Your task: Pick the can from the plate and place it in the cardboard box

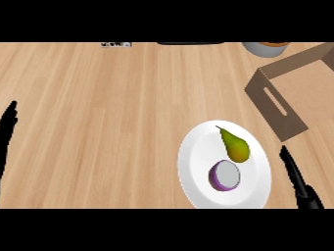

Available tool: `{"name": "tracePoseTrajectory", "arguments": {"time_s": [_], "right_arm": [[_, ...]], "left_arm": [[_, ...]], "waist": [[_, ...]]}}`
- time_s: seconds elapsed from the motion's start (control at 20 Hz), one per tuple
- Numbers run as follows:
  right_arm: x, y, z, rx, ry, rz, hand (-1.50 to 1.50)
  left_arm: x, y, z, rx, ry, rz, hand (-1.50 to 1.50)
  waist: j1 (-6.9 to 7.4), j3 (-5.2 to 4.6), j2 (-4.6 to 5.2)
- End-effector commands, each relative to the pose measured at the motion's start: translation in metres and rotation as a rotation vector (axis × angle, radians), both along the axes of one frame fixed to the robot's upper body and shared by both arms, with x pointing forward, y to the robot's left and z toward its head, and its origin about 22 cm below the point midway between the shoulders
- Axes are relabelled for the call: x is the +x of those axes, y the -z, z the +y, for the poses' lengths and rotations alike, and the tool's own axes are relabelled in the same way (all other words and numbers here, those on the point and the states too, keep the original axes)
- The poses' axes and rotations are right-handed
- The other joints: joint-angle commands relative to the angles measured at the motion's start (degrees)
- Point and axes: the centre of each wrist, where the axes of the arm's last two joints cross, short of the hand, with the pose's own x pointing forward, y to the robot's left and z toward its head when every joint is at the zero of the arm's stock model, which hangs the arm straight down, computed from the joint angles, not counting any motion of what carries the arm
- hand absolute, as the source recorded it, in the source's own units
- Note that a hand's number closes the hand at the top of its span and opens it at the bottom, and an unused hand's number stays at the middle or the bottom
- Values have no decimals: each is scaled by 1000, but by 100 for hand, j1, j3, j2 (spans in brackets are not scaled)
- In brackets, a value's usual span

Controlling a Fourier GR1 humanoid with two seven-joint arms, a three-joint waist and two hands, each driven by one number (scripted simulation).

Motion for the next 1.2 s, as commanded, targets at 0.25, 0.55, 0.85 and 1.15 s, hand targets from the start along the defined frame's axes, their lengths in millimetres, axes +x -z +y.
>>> {"name": "tracePoseTrajectory", "arguments": {"time_s": [0.25,0.55,0.85,1.15], "right_arm": [[9,-44,-36,-457,-60,173,-150],[29,-85,-21,-646,-145,365,-150],[52,-111,18,-695,-242,513,-150],[66,-93,50,-753,-222,573,-150]], "left_arm": [[20,-13,-3,13,12,-14,0],[21,-11,-11,4,25,-17,0],[26,-5,8,2,10,-10,0],[4,19,2,3,3,-12,0]], "waist": [[132,-18,15],[203,-15,22],[152,-8,18],[154,-3,10]]}}
